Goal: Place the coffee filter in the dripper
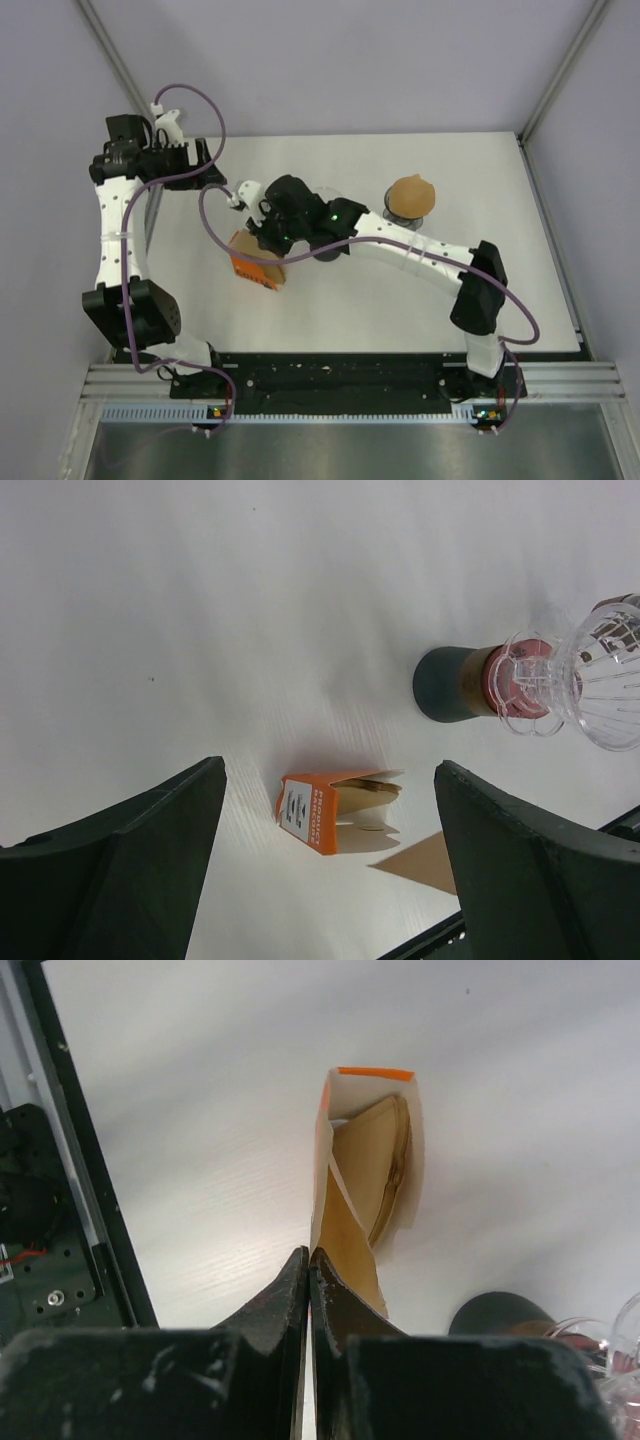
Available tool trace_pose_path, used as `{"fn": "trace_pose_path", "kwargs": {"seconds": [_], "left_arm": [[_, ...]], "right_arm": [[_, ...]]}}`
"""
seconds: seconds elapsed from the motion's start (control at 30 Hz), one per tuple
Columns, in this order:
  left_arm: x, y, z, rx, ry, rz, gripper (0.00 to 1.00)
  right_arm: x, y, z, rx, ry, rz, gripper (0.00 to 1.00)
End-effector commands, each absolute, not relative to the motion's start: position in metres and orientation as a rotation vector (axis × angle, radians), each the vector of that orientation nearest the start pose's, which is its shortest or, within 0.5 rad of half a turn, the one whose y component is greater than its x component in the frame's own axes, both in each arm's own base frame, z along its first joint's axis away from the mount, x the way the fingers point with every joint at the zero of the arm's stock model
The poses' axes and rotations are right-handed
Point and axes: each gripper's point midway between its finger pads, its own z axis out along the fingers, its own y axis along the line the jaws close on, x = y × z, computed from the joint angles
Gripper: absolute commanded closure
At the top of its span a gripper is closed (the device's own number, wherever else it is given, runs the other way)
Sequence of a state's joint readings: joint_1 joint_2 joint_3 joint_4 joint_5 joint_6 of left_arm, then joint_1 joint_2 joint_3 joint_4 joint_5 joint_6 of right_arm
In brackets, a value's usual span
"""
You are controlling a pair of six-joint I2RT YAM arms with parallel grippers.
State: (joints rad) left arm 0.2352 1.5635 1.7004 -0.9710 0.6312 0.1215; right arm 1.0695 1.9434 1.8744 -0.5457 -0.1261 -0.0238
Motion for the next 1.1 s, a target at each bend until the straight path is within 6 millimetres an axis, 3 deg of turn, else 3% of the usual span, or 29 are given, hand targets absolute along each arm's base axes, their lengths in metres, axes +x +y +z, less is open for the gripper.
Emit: {"fn": "trace_pose_path", "kwargs": {"seconds": [0.0, 0.1, 0.23, 0.37, 0.43, 0.6, 0.63, 0.73, 0.93, 1.07], "left_arm": [[0.384, -0.012, 0.309, 0.223, 2.194, -0.557, 0.09], [0.385, -0.015, 0.320, 0.228, 2.176, -0.572, 0.10], [0.382, -0.023, 0.331, 0.233, 2.154, -0.630, 0.13], [0.374, -0.039, 0.348, 0.280, 2.121, -0.701, 0.21], [0.365, -0.052, 0.366, 0.322, 2.091, -0.715, 0.22], [0.328, -0.108, 0.402, 0.556, 2.012, -0.718, 0.15], [0.319, -0.125, 0.404, 0.622, 2.004, -0.720, 0.14], [0.298, -0.151, 0.406, 0.721, 1.981, -0.729, 0.10], [0.285, -0.174, 0.384, 0.829, 2.047, -0.643, 0.09], [0.273, -0.191, 0.376, 0.899, 2.065, -0.630, 0.09]], "right_arm": [[0.196, 0.477, 0.305, -1.467, 1.510, 0.705, 1.00], [0.184, 0.461, 0.337, -1.530, 1.389, 0.636, 1.00], [0.197, 0.430, 0.367, -1.571, 1.279, 0.430, 1.00], [0.216, 0.402, 0.364, -1.663, 1.183, 0.091, 1.00], [0.221, 0.394, 0.350, -1.752, 1.104, -0.105, 1.00], [0.236, 0.385, 0.347, -1.781, 0.902, -0.518, 1.00], [0.238, 0.386, 0.349, -1.768, 0.874, -0.569, 1.00], [0.240, 0.391, 0.359, -1.733, 0.820, -0.682, 1.00], [0.242, 0.393, 0.369, -1.699, 0.716, -0.913, 1.00], [0.241, 0.392, 0.367, -1.701, 0.689, -0.963, 1.00]]}}
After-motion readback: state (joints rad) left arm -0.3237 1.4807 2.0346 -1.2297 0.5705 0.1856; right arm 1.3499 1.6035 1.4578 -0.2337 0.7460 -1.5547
